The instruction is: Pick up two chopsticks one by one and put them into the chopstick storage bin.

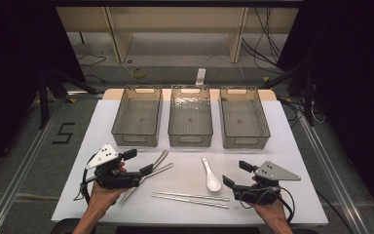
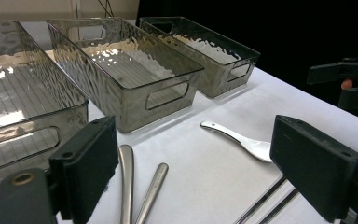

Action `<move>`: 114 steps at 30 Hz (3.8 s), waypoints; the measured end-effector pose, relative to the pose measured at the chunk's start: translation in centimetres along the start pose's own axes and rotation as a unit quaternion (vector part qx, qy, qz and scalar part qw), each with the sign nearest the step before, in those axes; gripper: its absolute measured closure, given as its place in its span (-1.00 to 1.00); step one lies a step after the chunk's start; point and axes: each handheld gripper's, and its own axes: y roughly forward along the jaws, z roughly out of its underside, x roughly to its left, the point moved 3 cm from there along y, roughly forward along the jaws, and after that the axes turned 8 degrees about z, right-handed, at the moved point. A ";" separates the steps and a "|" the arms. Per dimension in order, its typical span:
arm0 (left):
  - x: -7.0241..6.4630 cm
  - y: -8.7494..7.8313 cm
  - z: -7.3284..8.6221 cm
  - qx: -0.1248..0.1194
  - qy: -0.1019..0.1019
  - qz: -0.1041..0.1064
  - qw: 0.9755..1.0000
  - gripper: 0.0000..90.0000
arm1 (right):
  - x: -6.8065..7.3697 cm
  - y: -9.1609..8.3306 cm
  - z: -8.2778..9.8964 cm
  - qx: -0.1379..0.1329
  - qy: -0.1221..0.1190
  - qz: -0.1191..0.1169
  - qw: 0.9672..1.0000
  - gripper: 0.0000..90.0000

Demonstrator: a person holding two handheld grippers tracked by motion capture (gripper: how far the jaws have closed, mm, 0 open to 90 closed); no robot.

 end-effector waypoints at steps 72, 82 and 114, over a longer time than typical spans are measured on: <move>0.4 0.5 0.3 0.027 -0.013 -0.018 0.999 -0.67 | 6.2 6.7 2.6 0.389 -0.274 -0.126 0.870 0.68; 0.3 0.6 0.2 0.028 -0.012 -0.018 0.999 -0.67 | 6.5 7.0 2.7 0.406 -0.286 -0.126 0.859 0.82; -2.6 5.1 1.8 0.160 0.041 0.095 0.982 -0.60 | 6.5 6.0 0.1 0.393 -0.339 -0.129 0.845 0.90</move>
